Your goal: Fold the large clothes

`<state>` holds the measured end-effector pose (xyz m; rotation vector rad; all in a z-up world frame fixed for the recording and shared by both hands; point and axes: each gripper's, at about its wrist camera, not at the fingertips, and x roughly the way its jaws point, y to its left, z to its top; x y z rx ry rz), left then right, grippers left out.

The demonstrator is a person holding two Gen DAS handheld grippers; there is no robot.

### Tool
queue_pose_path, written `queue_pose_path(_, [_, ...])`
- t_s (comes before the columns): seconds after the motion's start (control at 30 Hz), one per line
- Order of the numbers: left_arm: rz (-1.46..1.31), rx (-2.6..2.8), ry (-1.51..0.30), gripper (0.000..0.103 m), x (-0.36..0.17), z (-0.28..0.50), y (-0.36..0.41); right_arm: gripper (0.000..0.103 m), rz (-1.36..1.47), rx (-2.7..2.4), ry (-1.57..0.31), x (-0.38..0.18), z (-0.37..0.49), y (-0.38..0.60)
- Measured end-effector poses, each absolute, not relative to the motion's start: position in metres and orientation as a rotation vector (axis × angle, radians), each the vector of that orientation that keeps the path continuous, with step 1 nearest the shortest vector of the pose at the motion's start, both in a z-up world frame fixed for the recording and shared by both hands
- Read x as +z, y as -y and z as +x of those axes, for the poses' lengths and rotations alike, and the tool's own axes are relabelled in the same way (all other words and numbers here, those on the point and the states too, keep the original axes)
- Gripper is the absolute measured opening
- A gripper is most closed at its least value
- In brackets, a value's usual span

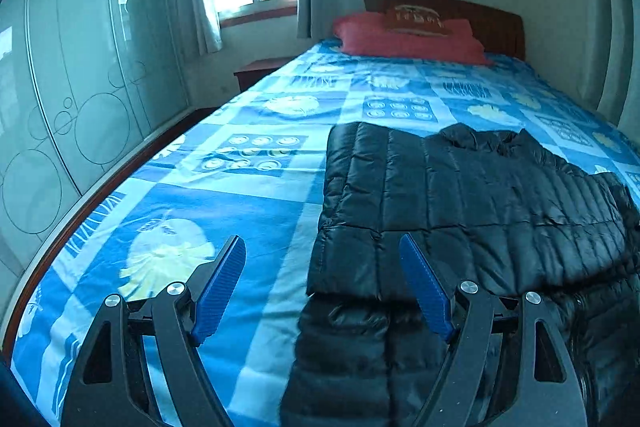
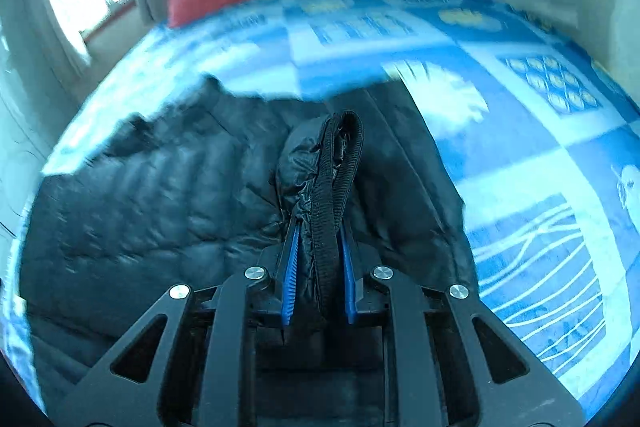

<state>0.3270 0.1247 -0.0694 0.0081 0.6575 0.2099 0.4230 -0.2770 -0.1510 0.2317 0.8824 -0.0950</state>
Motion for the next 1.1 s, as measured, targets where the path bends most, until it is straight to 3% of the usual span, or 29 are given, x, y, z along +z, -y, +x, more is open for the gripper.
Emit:
queue_pose_path(0.1, [-0.008, 0.202, -0.693, 0.078, -0.079, 0.340, -0.124, 0.026, 0.192, -0.071, -0.870, -0.153, 0.419, 0.274])
queue_pose_path(0.23, [-0.014, 0.204, -0.693, 0.078, -0.081, 0.347, -0.128, 0.053, 0.159, -0.104, -0.796, -0.126, 0.404, 0.268])
queue_pose_path(0.4, [-0.007, 0.206, -0.672, 0.078, -0.079, 0.375, -0.134, 0.054, 0.062, -0.090, -0.729, -0.106, 0.417, 0.244])
queue_pose_path(0.63, [0.010, 0.222, -0.816, 0.079, -0.119, 0.424, -0.138, 0.057, 0.067, -0.067, -0.874, -0.166, 0.466, 0.243])
queue_pose_path(0.73, [-0.026, 0.207, -0.892, 0.079, -0.136, 0.434, -0.143, 0.057, 0.042, -0.073, -0.882, -0.164, 0.467, 0.239])
queue_pose_path(0.93, [-0.120, 0.185, -0.772, 0.078, -0.090, 0.417, -0.155, 0.056, 0.077, -0.038, -0.812, -0.134, 0.465, 0.240])
queue_pose_path(1.1, [-0.131, 0.141, -0.771, 0.078, -0.090, 0.459, -0.147, 0.059, 0.075, -0.044, -0.848, -0.155, 0.494, 0.236])
